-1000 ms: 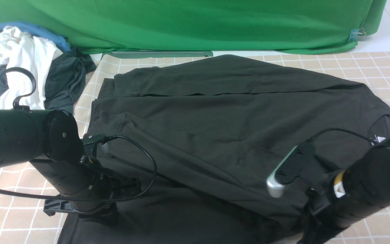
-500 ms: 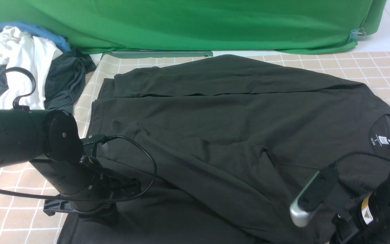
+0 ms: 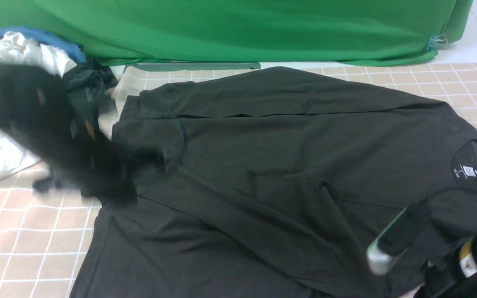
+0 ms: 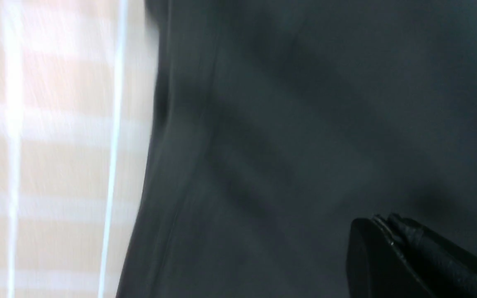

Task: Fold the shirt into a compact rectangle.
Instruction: 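Grab the top left corner of the dark shirt with the left gripper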

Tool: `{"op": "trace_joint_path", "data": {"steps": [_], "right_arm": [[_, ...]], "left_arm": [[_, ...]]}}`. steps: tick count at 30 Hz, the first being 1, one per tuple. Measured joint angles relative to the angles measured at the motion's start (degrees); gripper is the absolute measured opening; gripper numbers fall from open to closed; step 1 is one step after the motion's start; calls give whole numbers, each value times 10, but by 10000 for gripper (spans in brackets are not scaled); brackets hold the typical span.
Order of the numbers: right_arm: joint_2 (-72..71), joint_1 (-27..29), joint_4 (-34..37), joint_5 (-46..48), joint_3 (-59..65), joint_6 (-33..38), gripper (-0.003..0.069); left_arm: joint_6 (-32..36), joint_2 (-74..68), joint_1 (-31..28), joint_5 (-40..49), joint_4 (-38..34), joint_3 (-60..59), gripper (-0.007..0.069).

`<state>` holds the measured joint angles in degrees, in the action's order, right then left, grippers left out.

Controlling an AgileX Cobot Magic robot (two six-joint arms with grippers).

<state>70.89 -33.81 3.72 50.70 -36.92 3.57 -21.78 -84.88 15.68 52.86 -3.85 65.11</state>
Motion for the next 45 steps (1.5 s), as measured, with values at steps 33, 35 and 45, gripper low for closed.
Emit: {"op": "trace_joint_path", "data": {"steps": [33,35,45], "right_arm": [[-207,0,4,40,-4,-76,31],[-207,0,4,40,-4,-76,31],[-207,0,4,41,-4,-76,31]], "left_arm": [[9,-532,-95,74,35,593,424],[10,-538,-94,74,33,594,429],[69,-548,-68,70,58,597,294]]}}
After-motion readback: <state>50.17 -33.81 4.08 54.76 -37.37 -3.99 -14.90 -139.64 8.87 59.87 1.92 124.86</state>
